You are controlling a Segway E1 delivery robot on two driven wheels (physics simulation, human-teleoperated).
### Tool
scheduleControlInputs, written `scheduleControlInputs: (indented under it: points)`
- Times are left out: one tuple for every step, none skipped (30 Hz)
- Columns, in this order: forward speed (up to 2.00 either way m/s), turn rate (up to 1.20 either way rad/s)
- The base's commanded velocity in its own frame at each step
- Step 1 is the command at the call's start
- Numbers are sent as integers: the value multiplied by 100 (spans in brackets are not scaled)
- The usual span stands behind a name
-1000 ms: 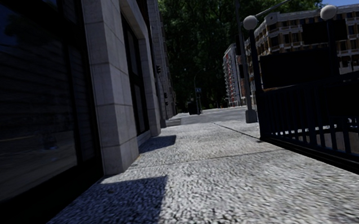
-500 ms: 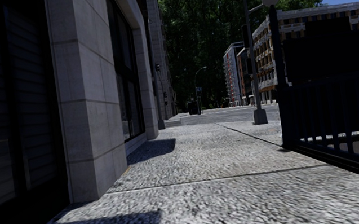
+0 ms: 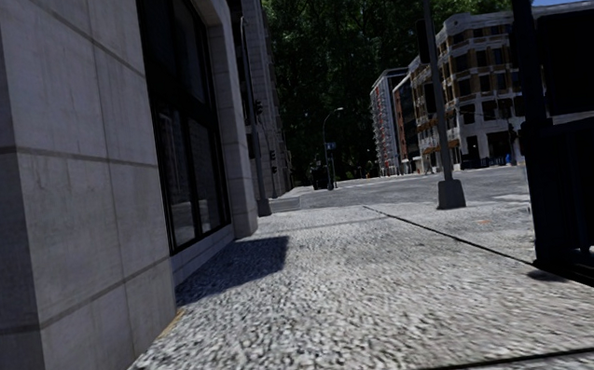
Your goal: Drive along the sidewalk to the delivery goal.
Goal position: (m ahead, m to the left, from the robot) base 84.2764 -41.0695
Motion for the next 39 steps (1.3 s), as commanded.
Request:
scheduleControlInputs:
  points:
    - [200, 0]
    - [200, 0]
    - [200, 0]
    - [200, 0]
    - [200, 0]
    - [200, 0]
    - [200, 0]
    - [200, 0]
    - [200, 0]
    - [200, 0]
    - [200, 0]
    - [200, 0]
    - [200, 0]
    - [200, 0]
    - [200, 0]
    - [200, 0]
    - [200, 0]
    - [200, 0]
    - [200, 0]
    - [200, 0]
    - [200, 0]
    - [200, 0]
    - [200, -67]
    - [200, -67]
    - [200, -87]
    - [200, -88]
    - [200, -45]
    - [200, -45]
    - [198, -40]
    - [195, -39]
    - [193, -39]
    - [193, -39]
    - [191, -39]
    - [190, -39]
    - [188, -41]
    - [188, -41]
    - [182, -52]
    - [178, -56]
    - [177, -57]
